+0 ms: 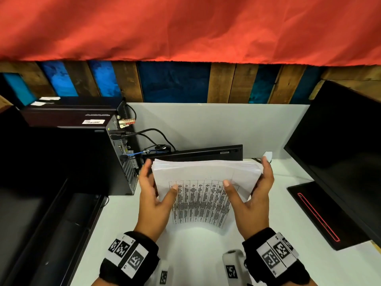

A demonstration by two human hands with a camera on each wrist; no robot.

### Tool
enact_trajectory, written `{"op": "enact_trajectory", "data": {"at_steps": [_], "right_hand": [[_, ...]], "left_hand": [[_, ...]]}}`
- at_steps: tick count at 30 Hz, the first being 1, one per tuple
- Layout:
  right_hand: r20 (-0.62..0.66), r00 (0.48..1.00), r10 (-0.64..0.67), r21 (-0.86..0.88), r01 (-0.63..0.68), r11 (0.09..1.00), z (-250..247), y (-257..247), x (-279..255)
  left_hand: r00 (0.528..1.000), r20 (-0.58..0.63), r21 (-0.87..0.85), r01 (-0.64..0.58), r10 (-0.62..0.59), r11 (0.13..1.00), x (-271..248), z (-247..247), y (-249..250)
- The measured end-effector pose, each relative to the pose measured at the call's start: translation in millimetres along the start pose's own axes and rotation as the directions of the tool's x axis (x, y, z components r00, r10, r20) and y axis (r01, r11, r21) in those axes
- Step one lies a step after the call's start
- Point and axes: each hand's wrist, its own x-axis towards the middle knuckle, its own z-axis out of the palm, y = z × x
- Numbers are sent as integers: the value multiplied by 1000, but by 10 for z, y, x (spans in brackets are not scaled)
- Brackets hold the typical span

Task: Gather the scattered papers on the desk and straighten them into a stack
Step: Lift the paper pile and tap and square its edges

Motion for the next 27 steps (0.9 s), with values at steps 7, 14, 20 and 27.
{"op": "enact_trajectory", "data": {"at_steps": [7, 14, 20, 27], "right_hand": [[25, 997, 73, 54, -74, 996, -3, 112, -52], [58, 982, 179, 79, -183, 980, 11, 181, -41], [167, 924, 345, 63, -359, 931, -23, 475, -2], [118, 959, 259, 118, -272, 955, -48, 284, 115]], "left_hand": [[998, 34, 21, 55, -55, 998, -75, -12, -101], [988, 41, 3, 151, -151, 989, -56, -26, -145], [943, 136, 94, 292, -302, 952, -20, -81, -344], [975, 77, 53, 207, -210, 977, -8, -35, -148]]}}
